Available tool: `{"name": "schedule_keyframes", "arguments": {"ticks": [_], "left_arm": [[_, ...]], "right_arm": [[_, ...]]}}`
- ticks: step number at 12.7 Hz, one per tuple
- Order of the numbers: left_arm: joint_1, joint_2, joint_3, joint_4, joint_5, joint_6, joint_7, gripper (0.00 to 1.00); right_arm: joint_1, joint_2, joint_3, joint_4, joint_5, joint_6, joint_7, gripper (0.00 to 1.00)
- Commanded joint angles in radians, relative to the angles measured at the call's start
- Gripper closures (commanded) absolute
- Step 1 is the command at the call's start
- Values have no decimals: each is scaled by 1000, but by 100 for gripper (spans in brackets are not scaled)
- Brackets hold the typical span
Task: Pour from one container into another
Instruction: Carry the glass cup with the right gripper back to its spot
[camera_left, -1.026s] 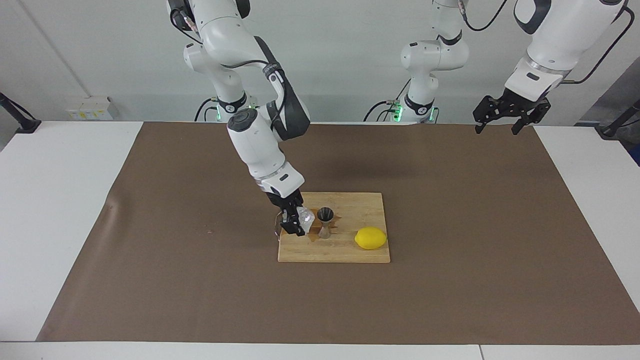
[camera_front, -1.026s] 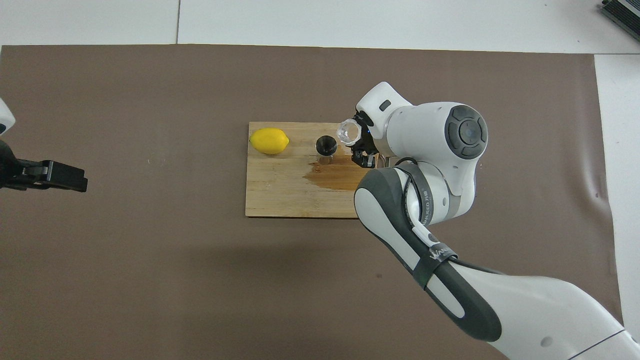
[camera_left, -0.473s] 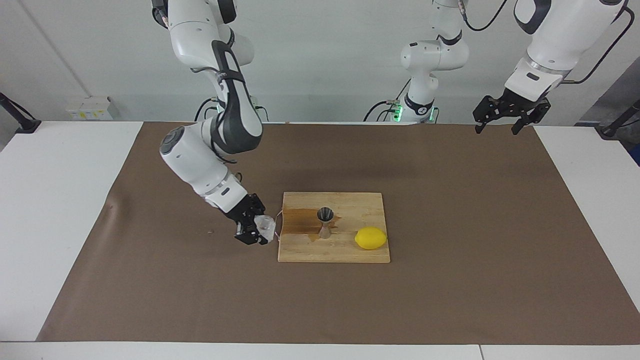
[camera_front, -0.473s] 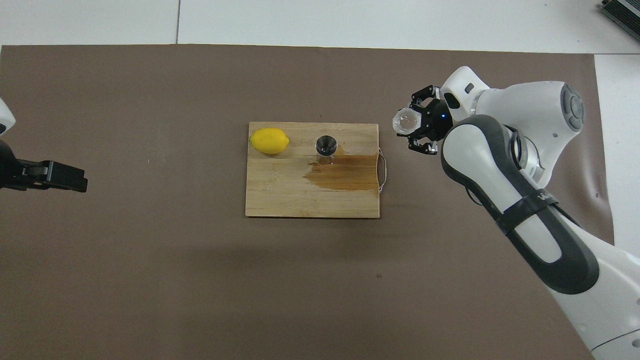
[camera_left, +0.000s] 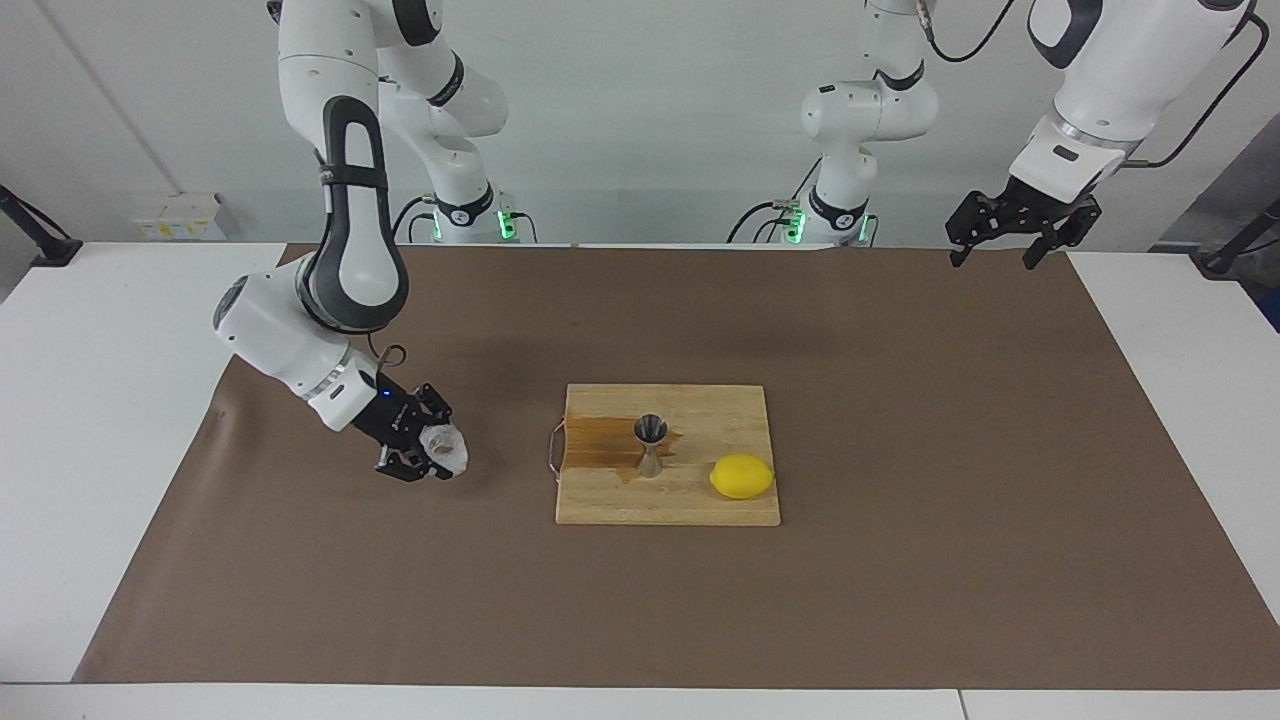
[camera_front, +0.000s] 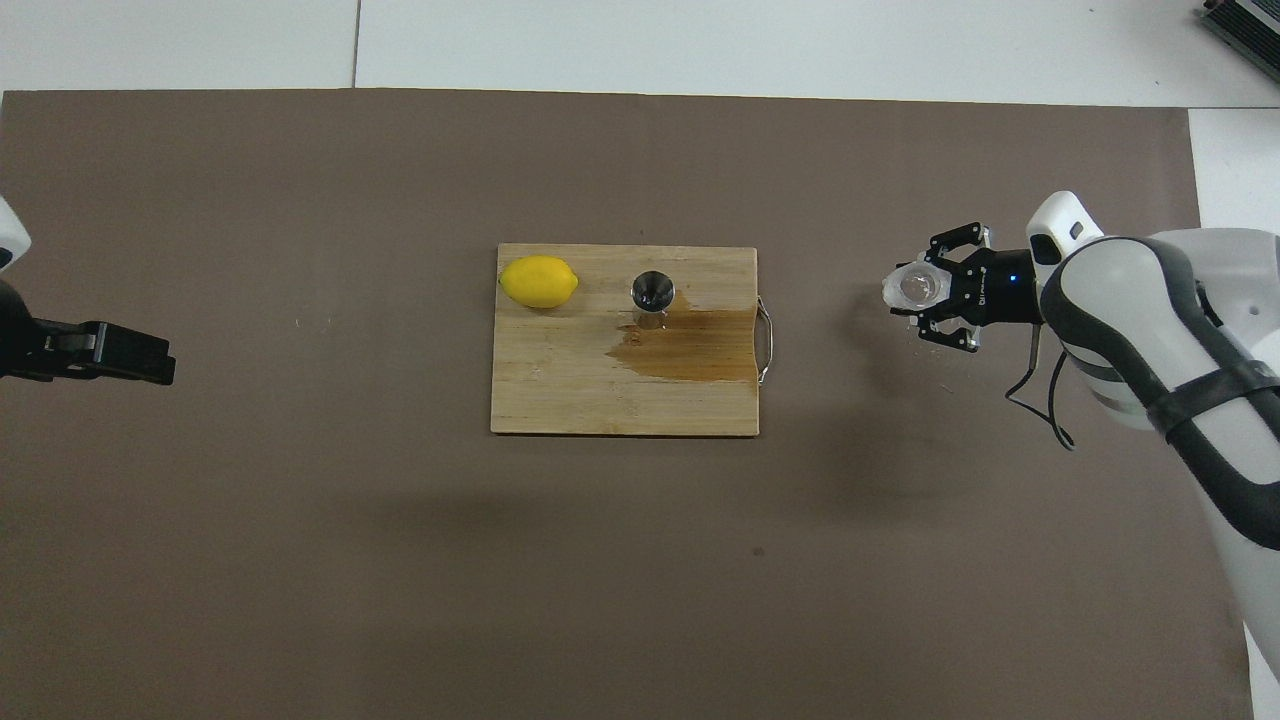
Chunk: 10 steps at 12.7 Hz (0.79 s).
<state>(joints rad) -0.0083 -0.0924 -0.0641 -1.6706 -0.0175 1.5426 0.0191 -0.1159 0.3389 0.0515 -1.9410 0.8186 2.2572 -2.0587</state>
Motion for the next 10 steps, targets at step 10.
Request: {"name": "schedule_keyframes", "arguments": {"ticks": [10], "left_arm": [[1,-21,1,-15,11,-9,7,0]], "right_arm": [[-123,31,11,-85,77,-42,-216,44]]}}
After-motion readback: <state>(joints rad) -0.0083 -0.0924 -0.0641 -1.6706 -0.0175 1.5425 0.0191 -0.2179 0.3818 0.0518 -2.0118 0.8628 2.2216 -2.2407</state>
